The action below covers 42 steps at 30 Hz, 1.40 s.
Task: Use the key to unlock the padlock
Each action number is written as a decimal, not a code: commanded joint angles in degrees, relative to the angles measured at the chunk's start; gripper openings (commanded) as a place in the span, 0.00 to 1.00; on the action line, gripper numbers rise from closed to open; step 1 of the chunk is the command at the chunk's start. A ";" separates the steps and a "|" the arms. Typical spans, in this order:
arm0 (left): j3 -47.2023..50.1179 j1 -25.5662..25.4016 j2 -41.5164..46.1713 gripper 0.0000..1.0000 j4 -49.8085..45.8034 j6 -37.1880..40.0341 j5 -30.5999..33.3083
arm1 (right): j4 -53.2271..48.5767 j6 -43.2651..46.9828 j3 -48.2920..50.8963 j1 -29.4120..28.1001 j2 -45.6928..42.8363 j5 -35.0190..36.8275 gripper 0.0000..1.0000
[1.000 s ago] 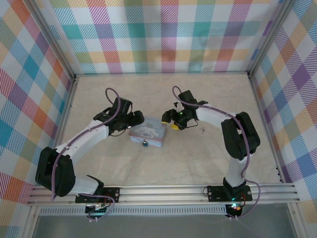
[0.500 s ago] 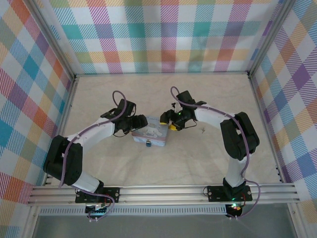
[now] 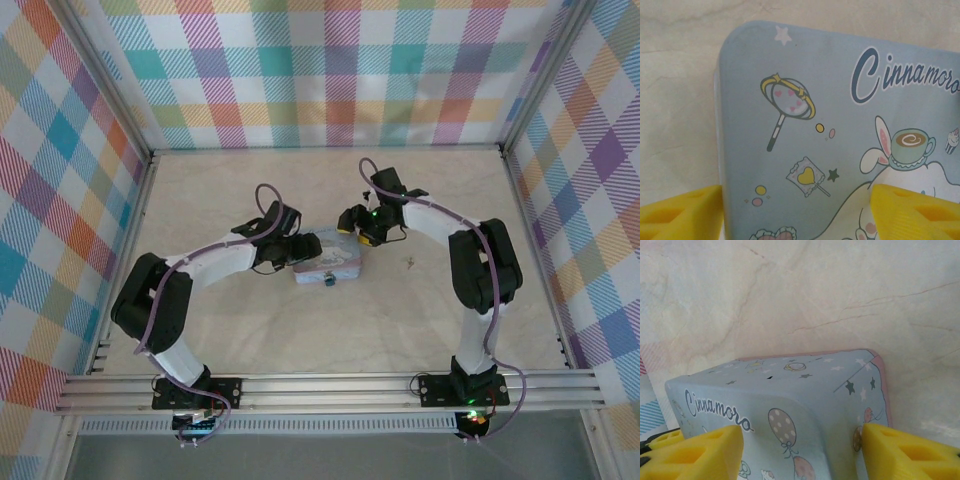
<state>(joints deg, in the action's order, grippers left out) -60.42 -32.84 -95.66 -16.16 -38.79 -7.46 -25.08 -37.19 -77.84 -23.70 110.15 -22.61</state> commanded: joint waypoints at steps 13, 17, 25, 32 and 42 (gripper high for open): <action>-3.84 -1.26 -1.17 0.82 5.10 1.40 -0.75 | 0.92 -1.14 4.66 -0.99 -4.50 -3.72 0.63; -4.62 -1.26 -1.34 0.83 4.27 1.70 -0.58 | -1.44 0.19 4.04 -0.90 -5.63 -0.99 0.66; -0.84 -0.70 4.44 0.89 1.12 1.16 3.62 | -7.54 3.48 4.33 2.54 -10.30 6.62 0.70; 1.33 -0.46 10.90 0.88 -5.05 1.70 4.74 | -16.69 7.23 6.18 7.18 -15.12 19.70 0.67; 1.26 -7.15 14.16 0.85 -5.90 2.10 0.27 | -19.46 9.22 8.89 12.95 -11.20 24.01 0.52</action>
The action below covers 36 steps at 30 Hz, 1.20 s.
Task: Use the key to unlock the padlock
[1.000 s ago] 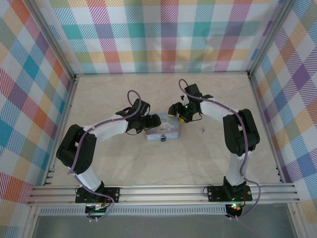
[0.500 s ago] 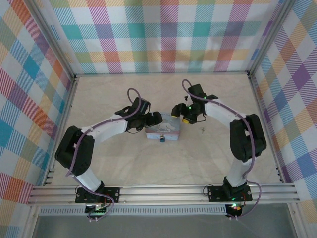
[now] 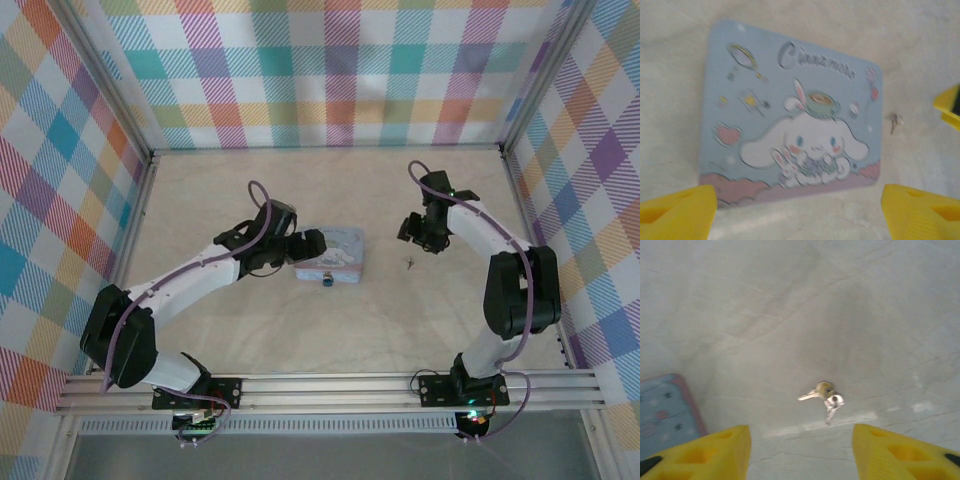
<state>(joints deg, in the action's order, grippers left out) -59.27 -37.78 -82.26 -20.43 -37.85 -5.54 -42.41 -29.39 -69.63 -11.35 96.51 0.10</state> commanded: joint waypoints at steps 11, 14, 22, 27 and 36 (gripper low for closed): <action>-0.41 -5.70 -2.25 0.85 -0.48 -0.21 -1.73 | 1.54 1.81 0.60 1.60 9.34 -2.11 0.37; -0.01 -5.99 -2.38 0.85 -0.41 -0.54 -1.54 | 1.87 1.79 0.80 1.73 9.83 -2.30 0.37; 0.28 -6.08 -2.86 0.84 -0.32 -0.63 -1.40 | 2.75 1.88 1.95 1.88 10.57 -3.17 0.30; 0.18 -6.08 -3.17 0.84 -0.49 -0.66 -1.15 | 3.20 1.44 2.77 1.86 11.16 -4.23 0.22; 0.02 -6.06 -3.70 0.84 -0.39 -0.95 -0.96 | 4.49 1.17 4.42 2.19 9.56 -5.46 0.00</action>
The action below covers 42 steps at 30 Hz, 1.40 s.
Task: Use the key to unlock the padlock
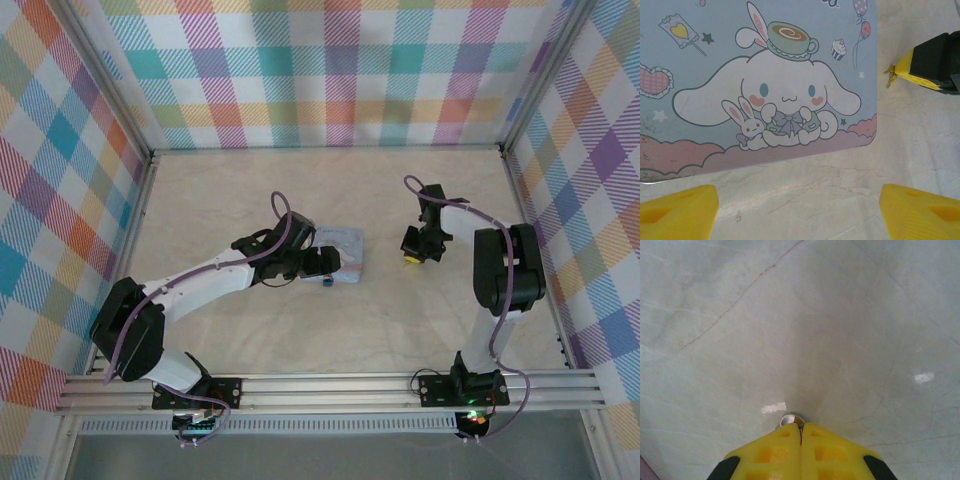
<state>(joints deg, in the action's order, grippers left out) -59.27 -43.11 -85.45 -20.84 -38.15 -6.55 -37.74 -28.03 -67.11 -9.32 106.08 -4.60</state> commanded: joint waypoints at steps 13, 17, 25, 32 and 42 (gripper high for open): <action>-2.61 -0.53 1.29 0.84 0.10 -0.39 1.98 | 1.50 -1.37 2.26 0.18 -17.11 -6.22 0.00; -4.47 0.67 2.40 0.84 0.73 -0.03 1.31 | 1.84 -1.65 1.60 0.18 -23.34 -9.34 0.00; -9.81 3.91 4.06 0.73 4.43 0.35 -5.95 | 1.79 -1.50 -2.62 -2.41 -32.58 -14.59 0.00; -12.34 4.00 4.49 0.59 13.56 -1.53 -12.53 | 4.69 -2.36 -3.68 -8.26 -37.48 -14.85 0.00; -14.42 2.20 2.18 0.54 19.04 -3.24 -16.61 | 6.89 -3.32 -3.55 -15.64 -39.07 -12.85 0.00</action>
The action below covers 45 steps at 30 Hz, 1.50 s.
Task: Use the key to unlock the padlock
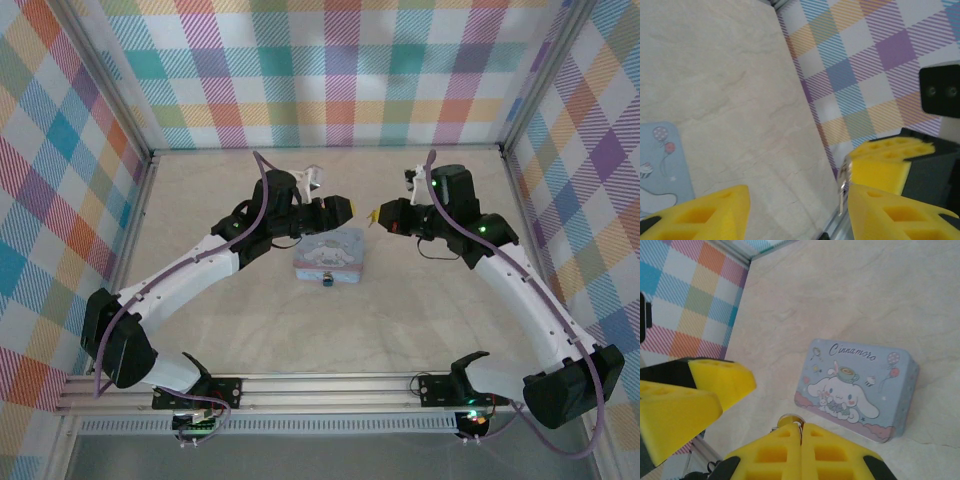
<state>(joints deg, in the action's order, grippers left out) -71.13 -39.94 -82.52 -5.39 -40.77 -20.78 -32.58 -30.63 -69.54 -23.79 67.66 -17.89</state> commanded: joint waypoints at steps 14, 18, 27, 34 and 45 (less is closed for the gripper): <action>-3.75 -3.05 -3.00 0.39 2.93 -0.01 -3.49 | 2.34 -1.88 -0.77 -2.73 -0.56 1.98 0.00; -3.87 -3.21 -2.93 0.32 2.79 0.22 -3.14 | 2.50 -1.93 -0.86 -2.81 -0.69 1.99 0.00; -4.54 -3.91 -4.07 0.31 2.88 0.17 -3.74 | 2.64 -1.99 -0.66 -2.93 -0.87 2.16 0.00; -4.64 -3.91 -3.66 0.15 2.30 0.69 -2.89 | 2.67 -2.00 -0.47 -2.93 -0.99 2.25 0.00; -6.95 -3.78 -2.19 0.00 -4.92 5.97 -1.63 | 1.34 -0.92 1.80 -2.05 -3.48 3.56 0.47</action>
<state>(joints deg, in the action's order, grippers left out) -74.70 -43.33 -86.52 -6.02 -38.35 -22.90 -31.73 -32.25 -68.69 -26.30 66.76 -15.03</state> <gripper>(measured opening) 0.052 0.428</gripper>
